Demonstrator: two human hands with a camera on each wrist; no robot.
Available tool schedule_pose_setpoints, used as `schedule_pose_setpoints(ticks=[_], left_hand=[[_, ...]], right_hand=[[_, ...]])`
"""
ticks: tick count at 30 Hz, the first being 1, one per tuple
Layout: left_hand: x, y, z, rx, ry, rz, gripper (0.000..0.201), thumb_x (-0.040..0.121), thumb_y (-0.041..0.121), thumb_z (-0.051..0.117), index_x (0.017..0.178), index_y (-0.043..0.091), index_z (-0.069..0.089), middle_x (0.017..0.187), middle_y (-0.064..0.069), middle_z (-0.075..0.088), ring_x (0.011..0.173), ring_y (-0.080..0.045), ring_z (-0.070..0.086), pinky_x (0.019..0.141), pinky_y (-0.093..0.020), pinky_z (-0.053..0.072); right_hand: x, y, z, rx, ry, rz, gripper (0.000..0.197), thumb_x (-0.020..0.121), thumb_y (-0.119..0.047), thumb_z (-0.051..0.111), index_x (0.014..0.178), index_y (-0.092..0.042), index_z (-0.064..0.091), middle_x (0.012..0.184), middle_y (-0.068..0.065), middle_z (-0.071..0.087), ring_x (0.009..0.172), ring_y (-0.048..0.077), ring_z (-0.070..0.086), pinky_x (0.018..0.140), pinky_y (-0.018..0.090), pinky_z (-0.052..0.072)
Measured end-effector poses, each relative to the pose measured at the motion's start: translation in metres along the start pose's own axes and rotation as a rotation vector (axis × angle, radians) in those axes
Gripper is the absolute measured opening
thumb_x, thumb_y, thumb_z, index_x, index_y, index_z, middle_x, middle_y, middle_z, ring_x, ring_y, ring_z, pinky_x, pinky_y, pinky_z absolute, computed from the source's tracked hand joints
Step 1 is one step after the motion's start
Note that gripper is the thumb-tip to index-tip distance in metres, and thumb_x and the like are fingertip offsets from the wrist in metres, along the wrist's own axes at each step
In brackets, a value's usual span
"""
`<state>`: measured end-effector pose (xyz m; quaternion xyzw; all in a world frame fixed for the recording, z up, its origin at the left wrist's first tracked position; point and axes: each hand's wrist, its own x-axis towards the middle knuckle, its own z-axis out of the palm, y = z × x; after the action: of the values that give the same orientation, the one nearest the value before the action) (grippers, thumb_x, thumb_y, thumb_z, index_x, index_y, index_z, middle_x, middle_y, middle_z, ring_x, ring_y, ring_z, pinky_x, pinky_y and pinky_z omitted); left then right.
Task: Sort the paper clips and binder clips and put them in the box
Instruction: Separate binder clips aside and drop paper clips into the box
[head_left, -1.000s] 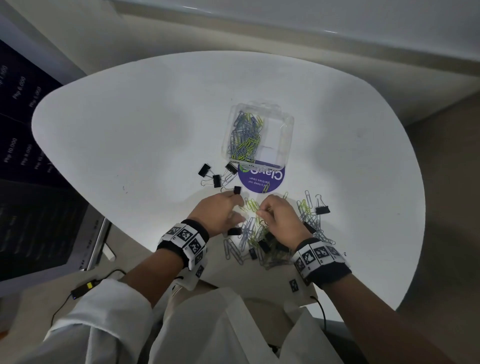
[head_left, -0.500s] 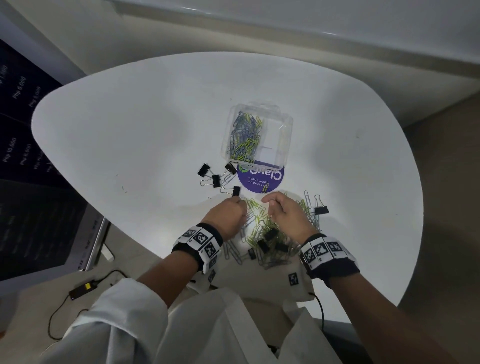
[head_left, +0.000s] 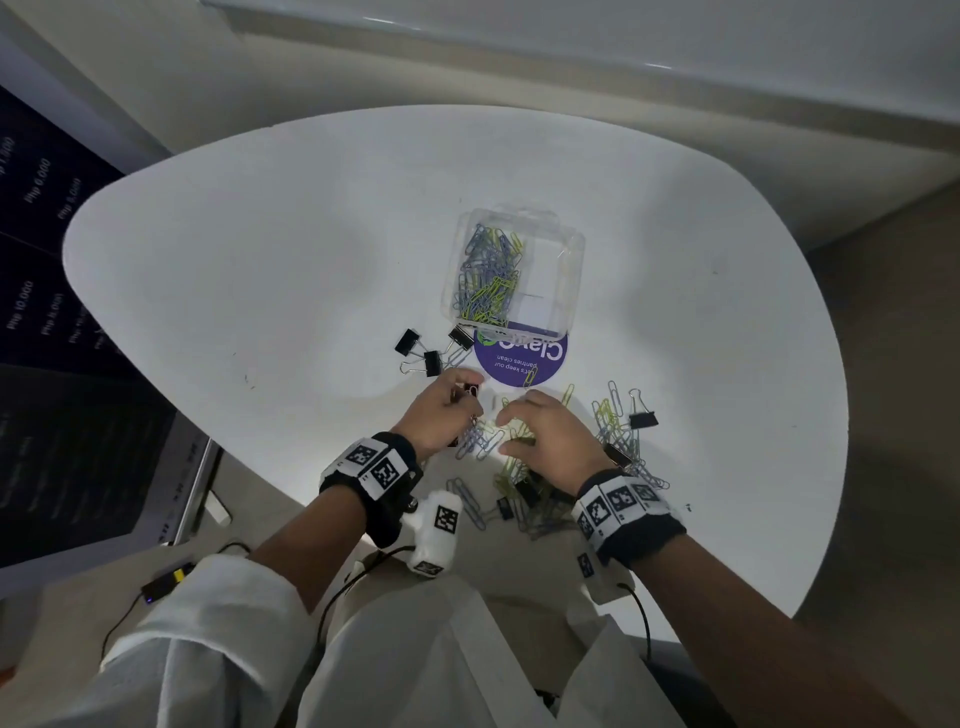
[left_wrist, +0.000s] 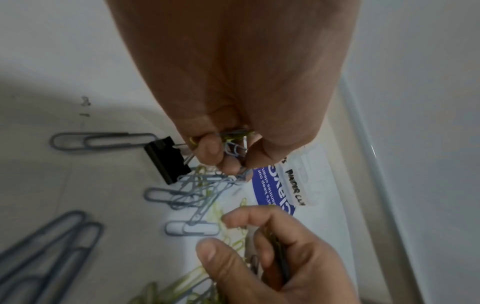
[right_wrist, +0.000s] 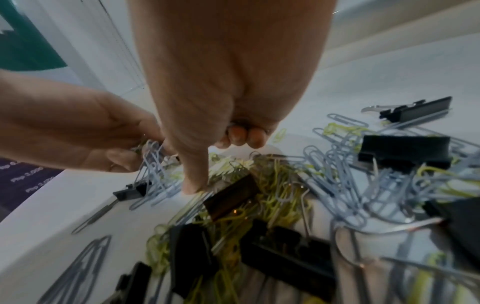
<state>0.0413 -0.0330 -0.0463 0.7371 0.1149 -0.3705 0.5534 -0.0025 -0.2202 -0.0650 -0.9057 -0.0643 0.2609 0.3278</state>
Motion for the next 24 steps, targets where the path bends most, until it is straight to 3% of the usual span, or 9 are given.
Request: schedule_pose_setpoints(ticks=[3, 6, 11, 15, 19, 22, 24], left_hand=[[0.0, 0.004, 0.001, -0.205, 0.018, -0.093, 0.026, 0.092, 0.004, 0.042, 0.104, 0.012, 0.063, 0.078, -0.003, 0.054, 0.059, -0.013, 0.046, 0.047, -0.02, 0.033], [0.0, 0.006, 0.002, -0.433, 0.06, -0.193, 0.025, 0.091, 0.009, 0.042, 0.092, 0.012, 0.066, 0.072, 0.0, 0.05, 0.055, -0.011, 0.04, 0.051, -0.022, 0.028], [0.001, 0.008, 0.0, -0.664, 0.104, -0.302, 0.019, 0.092, 0.012, 0.045, 0.089, 0.012, 0.065, 0.06, 0.002, 0.046, 0.049, -0.011, 0.036, 0.042, -0.021, 0.026], [-0.002, 0.014, -0.002, -0.772, 0.037, -0.342, 0.011, 0.087, 0.012, 0.048, 0.087, 0.011, 0.059, 0.057, 0.002, 0.039, 0.046, -0.013, 0.034, 0.05, -0.025, 0.031], [-0.005, 0.018, -0.001, -0.832, -0.006, -0.401, 0.012, 0.088, 0.016, 0.046, 0.084, 0.013, 0.057, 0.056, 0.003, 0.036, 0.047, -0.014, 0.034, 0.062, -0.029, 0.041], [-0.002, 0.016, 0.002, -0.869, 0.016, -0.411, 0.016, 0.091, 0.019, 0.047, 0.082, 0.01, 0.058, 0.055, 0.001, 0.037, 0.045, -0.014, 0.033, 0.058, -0.026, 0.048], [0.0, 0.015, 0.005, -0.881, 0.038, -0.385, 0.014, 0.092, 0.012, 0.049, 0.081, 0.008, 0.057, 0.058, -0.001, 0.04, 0.044, -0.014, 0.034, 0.05, -0.023, 0.046]], right_hand=[[0.0, -0.006, 0.001, -0.07, 0.049, -0.027, 0.012, 0.087, -0.024, 0.072, 0.096, -0.019, 0.067, 0.097, -0.006, 0.05, 0.087, 0.009, 0.048, 0.071, 0.024, 0.039], [-0.002, -0.007, 0.001, -0.091, 0.044, -0.004, 0.003, 0.089, -0.02, 0.067, 0.091, -0.018, 0.065, 0.097, -0.004, 0.051, 0.087, 0.011, 0.049, 0.07, 0.023, 0.035], [-0.007, -0.011, -0.003, 0.223, 0.061, 0.09, 0.012, 0.089, -0.02, 0.067, 0.085, -0.013, 0.059, 0.09, 0.002, 0.056, 0.077, 0.013, 0.053, 0.07, 0.023, 0.043], [-0.008, -0.014, -0.007, 0.428, 0.104, 0.235, 0.027, 0.086, -0.027, 0.073, 0.076, -0.013, 0.052, 0.078, 0.013, 0.066, 0.062, 0.014, 0.053, 0.059, 0.023, 0.044], [-0.002, -0.013, -0.005, 0.555, 0.146, 0.346, 0.029, 0.076, -0.021, 0.076, 0.07, -0.014, 0.049, 0.074, 0.02, 0.067, 0.062, 0.019, 0.058, 0.068, 0.036, 0.051], [0.001, -0.014, -0.005, 0.606, 0.165, 0.351, 0.021, 0.074, -0.007, 0.072, 0.072, -0.016, 0.053, 0.08, 0.019, 0.067, 0.069, 0.02, 0.06, 0.072, 0.036, 0.049], [0.002, -0.016, -0.007, 0.626, 0.149, 0.353, 0.016, 0.077, -0.004, 0.068, 0.082, -0.017, 0.059, 0.084, 0.012, 0.068, 0.076, 0.016, 0.059, 0.074, 0.032, 0.046]])
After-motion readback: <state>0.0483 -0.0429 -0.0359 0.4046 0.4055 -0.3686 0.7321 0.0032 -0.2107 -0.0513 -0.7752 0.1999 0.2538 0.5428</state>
